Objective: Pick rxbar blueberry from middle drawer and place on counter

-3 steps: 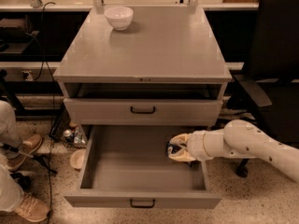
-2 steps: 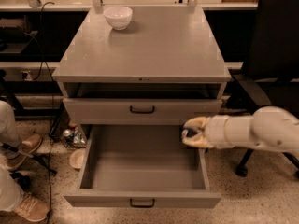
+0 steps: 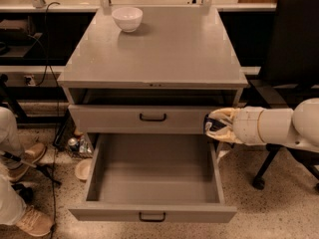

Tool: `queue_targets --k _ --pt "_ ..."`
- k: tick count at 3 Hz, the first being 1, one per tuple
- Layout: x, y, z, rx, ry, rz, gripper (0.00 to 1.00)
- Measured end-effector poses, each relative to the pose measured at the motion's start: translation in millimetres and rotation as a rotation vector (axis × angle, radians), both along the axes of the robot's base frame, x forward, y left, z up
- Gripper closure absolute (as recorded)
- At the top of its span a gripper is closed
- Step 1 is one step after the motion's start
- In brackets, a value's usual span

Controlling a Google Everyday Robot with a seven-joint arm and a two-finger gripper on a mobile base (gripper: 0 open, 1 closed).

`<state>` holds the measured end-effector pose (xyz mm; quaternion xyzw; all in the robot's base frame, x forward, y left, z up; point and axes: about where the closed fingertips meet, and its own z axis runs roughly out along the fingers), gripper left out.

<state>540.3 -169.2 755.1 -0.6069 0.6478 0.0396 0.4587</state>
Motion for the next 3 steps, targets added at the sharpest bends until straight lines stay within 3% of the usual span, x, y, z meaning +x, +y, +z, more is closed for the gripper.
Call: queue_targets --k 1,2,3 --pt "16 1 21 0.060 -0.038 0.027 1.00" --pt "45 17 67 0.112 -0.130 0.103 1.00" --pt "81 57 118 0.098 -0.289 0.202 1.00"
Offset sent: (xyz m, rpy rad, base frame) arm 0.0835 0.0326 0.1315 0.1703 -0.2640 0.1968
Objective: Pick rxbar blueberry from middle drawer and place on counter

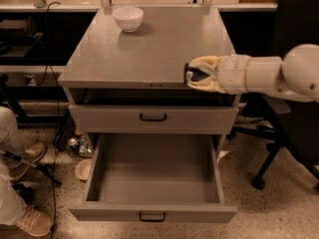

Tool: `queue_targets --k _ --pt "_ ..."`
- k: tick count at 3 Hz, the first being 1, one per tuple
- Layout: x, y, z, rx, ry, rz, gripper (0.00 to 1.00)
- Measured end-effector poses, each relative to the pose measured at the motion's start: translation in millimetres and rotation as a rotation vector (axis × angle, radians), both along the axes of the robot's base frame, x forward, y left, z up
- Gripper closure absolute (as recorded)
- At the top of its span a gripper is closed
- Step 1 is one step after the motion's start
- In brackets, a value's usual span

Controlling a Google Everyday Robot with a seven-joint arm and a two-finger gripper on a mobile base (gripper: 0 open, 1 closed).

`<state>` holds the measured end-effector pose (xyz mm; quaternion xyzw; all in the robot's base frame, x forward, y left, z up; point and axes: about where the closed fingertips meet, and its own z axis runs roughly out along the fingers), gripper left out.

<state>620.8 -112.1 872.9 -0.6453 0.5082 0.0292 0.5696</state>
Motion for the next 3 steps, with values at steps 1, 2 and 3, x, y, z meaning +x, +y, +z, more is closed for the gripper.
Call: queue_targets --k 1,2,3 --pt "34 38 28 -0.054 -0.133 0.052 1.00" --pt "60 68 40 -0.099 -0.201 0.087 1.00" --pt "87 90 45 -0.145 -0.212 0.123 1.00"
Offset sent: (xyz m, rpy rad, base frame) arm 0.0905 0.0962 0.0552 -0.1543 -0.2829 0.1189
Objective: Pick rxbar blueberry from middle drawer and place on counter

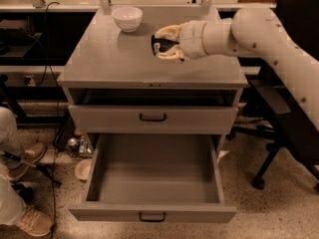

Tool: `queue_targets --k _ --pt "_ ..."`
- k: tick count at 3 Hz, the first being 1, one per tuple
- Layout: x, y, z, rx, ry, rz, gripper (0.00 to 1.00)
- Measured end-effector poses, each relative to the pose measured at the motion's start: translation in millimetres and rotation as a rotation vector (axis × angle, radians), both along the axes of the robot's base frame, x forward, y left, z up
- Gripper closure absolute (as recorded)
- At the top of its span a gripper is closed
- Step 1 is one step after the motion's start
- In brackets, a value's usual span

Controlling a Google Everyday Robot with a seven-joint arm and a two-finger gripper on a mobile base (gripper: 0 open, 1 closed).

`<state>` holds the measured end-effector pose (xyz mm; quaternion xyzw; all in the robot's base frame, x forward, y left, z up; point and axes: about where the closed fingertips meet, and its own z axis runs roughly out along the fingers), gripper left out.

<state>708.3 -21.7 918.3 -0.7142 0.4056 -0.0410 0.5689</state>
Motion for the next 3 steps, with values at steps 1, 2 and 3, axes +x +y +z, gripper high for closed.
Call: queue_targets --k 1,2,3 --pt "30 23 4 -0.040 0.020 0.024 1.00" --pt "55 37 -4 -0.070 0.067 0.017 0.83" --pt "73 47 -22 -0.114 0.125 0.007 0.59"
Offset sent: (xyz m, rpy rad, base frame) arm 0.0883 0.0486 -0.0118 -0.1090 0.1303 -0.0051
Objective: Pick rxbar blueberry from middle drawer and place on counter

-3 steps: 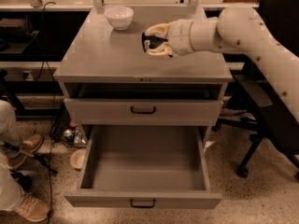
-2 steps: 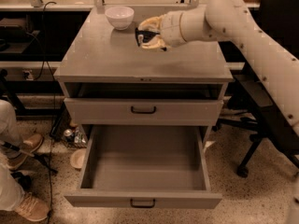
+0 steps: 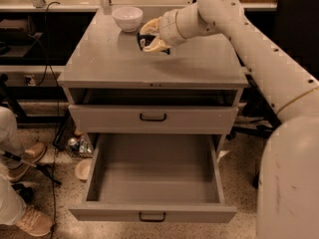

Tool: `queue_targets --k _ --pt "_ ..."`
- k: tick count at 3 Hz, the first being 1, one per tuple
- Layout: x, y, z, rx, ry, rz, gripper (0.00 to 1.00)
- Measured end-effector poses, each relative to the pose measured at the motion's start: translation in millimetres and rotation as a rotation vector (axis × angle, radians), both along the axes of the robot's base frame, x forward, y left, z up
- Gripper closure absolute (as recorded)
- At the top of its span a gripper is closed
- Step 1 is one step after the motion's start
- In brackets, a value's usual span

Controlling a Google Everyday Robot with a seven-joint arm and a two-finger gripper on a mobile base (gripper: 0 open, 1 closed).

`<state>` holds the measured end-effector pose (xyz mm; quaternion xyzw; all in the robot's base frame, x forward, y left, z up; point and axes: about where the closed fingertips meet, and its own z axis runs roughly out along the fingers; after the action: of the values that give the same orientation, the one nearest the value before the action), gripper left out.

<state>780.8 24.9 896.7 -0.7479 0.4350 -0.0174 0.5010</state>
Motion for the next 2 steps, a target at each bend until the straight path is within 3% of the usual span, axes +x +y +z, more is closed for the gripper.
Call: queue_targets --k 2 --pt "14.7 2.9 -21.0 -0.041 0.073 -0.015 0.13"
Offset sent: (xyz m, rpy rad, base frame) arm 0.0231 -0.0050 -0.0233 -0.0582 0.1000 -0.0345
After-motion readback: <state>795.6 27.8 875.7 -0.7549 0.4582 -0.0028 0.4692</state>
